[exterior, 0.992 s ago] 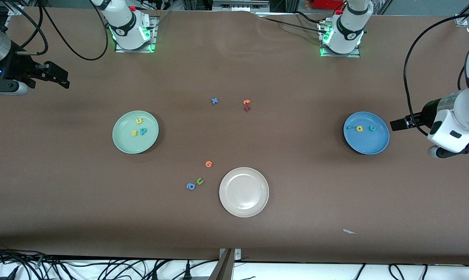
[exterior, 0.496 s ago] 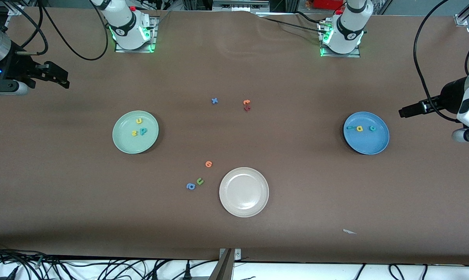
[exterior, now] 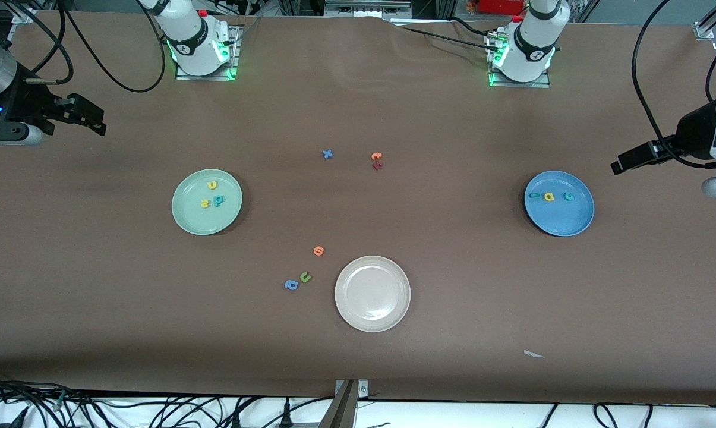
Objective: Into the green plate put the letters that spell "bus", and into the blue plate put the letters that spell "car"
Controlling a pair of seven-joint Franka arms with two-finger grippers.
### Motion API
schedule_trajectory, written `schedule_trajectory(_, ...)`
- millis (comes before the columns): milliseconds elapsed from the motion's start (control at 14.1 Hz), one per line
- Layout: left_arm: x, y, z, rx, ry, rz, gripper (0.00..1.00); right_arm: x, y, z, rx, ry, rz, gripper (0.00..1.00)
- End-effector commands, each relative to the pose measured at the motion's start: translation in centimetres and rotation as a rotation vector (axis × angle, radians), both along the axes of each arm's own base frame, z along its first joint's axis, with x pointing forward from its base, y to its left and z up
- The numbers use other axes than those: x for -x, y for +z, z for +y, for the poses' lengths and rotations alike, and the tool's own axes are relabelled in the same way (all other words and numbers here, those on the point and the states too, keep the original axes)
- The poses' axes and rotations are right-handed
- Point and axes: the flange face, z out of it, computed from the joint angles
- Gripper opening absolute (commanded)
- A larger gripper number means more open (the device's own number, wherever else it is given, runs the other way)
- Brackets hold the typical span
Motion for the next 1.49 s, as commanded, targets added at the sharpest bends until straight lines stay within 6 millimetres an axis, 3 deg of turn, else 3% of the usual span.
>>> schedule_trajectory(0,0.62,-0.08,0.52,-0.018,-0.065,-0.021,0.99,0.04,0.55,0.08,-0.002,-0.013,-0.004,1.00)
schedule_trajectory(354,0.55,0.00,0.58,-0.017,-0.150,-0.030,0.99,-0.09,0.46,-0.16,-0.003,-0.010,-0.008,1.00)
schedule_trajectory(567,0.50,-0.16,0.20,-0.113,-0.248,-0.018,0.99,-0.18,0.40,-0.42,-0.002,-0.014,-0.010,1.00)
schedule_trajectory(1418,0.15,0.08,0.07,-0.114,-0.239,-0.021,1.00,-0.18,0.16,-0.91,-0.003,-0.016,0.003,1.00)
